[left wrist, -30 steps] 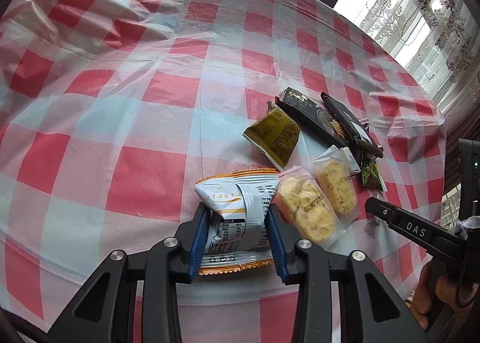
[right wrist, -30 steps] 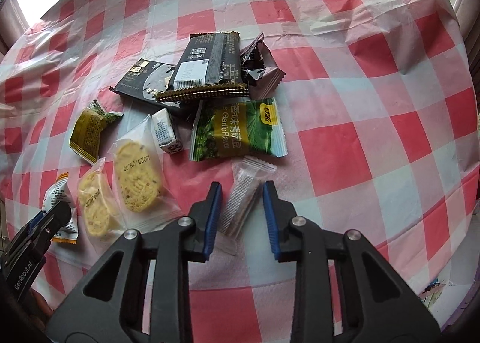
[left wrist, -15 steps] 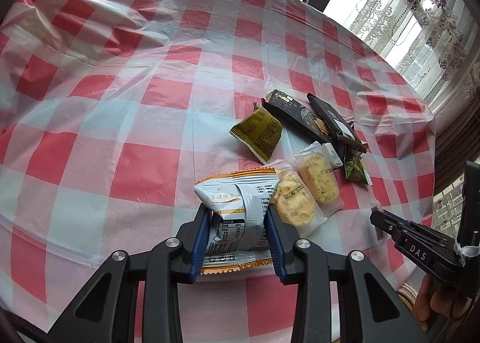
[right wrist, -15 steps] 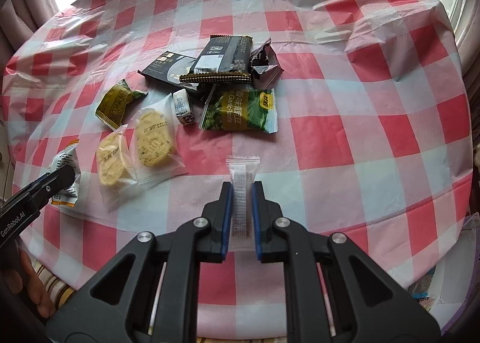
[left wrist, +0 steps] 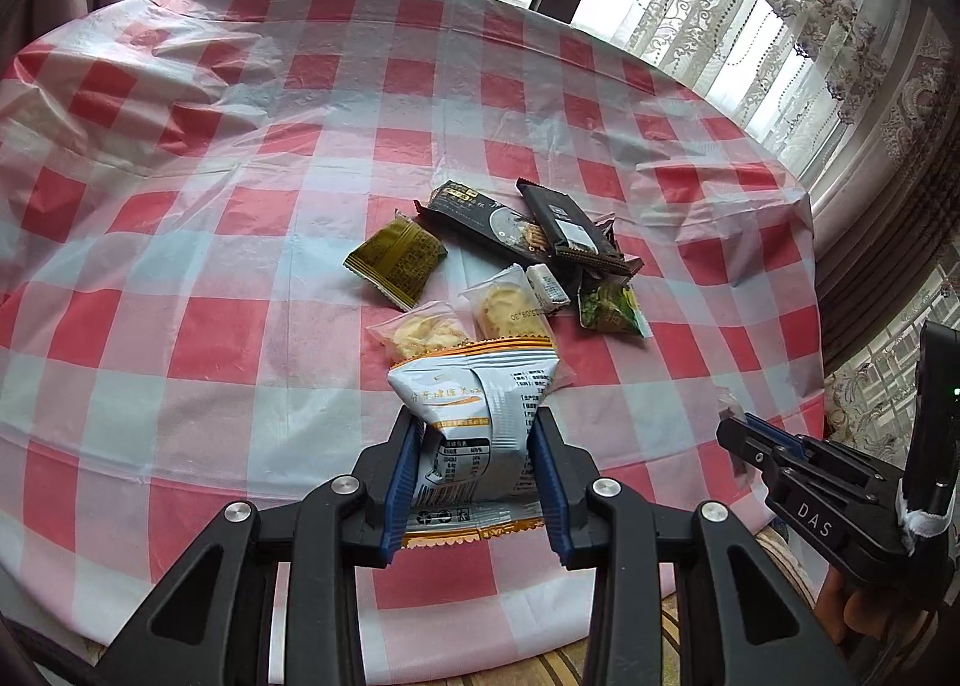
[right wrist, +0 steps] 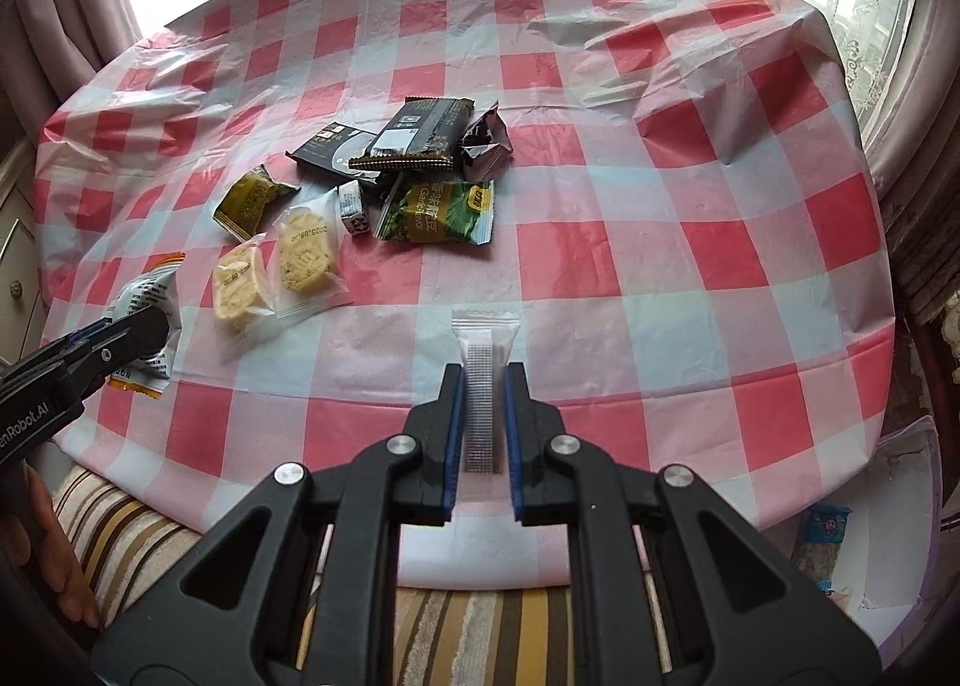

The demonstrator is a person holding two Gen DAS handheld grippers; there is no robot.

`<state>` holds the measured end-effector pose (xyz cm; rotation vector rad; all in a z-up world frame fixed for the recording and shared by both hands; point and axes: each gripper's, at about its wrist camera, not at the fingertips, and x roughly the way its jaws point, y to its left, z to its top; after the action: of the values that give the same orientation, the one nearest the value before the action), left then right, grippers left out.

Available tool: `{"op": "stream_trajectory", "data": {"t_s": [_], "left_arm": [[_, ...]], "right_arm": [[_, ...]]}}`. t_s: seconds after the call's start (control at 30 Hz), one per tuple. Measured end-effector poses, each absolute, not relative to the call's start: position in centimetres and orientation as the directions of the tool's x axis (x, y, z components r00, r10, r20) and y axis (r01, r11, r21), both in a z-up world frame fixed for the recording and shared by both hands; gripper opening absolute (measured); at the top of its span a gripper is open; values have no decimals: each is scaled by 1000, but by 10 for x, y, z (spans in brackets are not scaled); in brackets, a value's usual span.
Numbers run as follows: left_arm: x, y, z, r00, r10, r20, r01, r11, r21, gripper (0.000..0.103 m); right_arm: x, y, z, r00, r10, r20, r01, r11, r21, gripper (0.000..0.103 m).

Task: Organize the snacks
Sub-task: 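Carry the wafer packet and clear stick over the white box with both tools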

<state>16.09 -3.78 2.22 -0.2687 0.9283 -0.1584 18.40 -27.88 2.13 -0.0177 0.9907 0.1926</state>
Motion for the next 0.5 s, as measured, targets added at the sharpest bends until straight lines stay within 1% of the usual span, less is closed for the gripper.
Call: {"op": "stream_trajectory", "data": {"t_s": [0.3,0.5], "left_arm": [[140,-93,42,574,-323,-752,129,943,-306,37],[126,-138,53,535,-407,-740,239,913,-330,37]], "right_arm": [[153,-323,33,572,112,-813,-109,992,60,15],[127,-362,37,589,51,-807,-38,999,36,15]]}}
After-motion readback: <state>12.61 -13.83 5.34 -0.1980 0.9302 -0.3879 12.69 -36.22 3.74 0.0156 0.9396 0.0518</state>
